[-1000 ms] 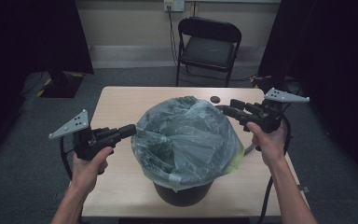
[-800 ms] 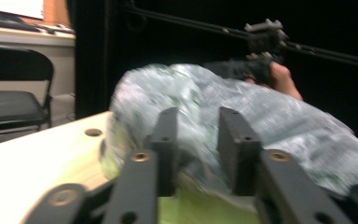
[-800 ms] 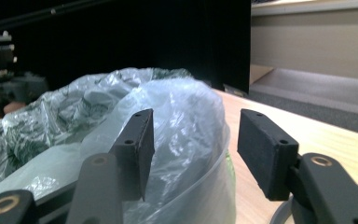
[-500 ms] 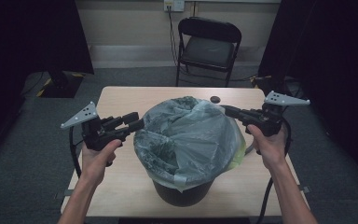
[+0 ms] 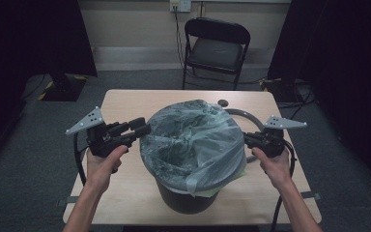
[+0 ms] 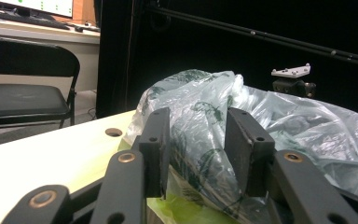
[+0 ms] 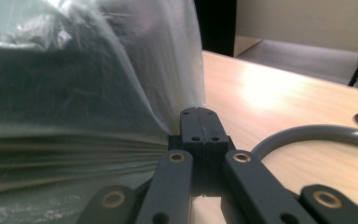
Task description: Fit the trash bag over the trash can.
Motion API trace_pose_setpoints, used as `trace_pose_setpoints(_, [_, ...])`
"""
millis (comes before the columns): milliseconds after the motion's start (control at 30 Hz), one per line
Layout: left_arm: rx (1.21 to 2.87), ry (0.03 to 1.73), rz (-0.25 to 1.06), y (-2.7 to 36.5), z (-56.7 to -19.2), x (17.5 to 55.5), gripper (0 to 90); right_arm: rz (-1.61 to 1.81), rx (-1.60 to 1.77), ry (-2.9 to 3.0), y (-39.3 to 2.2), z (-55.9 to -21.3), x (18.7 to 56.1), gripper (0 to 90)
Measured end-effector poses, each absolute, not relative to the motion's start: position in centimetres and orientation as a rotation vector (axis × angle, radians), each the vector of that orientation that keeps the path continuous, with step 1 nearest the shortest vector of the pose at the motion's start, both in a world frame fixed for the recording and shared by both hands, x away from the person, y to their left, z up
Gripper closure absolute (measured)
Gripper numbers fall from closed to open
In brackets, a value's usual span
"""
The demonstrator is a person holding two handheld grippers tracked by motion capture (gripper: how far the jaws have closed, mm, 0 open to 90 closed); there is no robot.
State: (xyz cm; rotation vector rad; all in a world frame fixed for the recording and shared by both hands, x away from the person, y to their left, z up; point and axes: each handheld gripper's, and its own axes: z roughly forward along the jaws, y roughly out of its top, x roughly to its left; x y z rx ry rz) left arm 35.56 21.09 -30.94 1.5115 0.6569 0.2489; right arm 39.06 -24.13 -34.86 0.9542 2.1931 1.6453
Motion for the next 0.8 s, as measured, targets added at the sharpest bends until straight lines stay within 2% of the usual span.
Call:
trace_pose_setpoints(33, [1.51,0.653,0.247,21.1,-30.9,35.6,59.7,1.652,0.957,2.177,-24.1,-34.7,39.1,90.0])
trace_pose_setpoints(167, [1.502,0.646,0.252,21.2,-30.7,35.5,58.1,1.688,0.968,2.094,-24.7,-32.8,39.2,69.5])
trace_pose_setpoints(400, [1.494,0.639,0.252,21.3,-30.5,35.3,51.7,1.707,0.912,2.035,-25.2,-29.1,38.8,57.2])
trace_pose_setpoints(467, [1.498,0.631,0.249,21.2,-30.6,35.3,49.9,1.723,0.87,2.041,-24.6,-27.8,38.6,51.3])
trace_pose_setpoints(667, [1.532,0.631,0.283,20.4,-30.6,35.3,45.1,1.722,0.764,2.109,-21.2,-24.7,38.5,44.0])
trace_pose_setpoints(733, [1.524,0.628,0.272,20.5,-30.6,35.2,45.0,1.716,0.729,2.136,-20.0,-24.0,38.6,44.3])
trace_pose_setpoints(800, [1.525,0.624,0.279,20.7,-30.6,35.1,45.0,1.713,0.672,2.173,-18.4,-23.2,38.7,49.0])
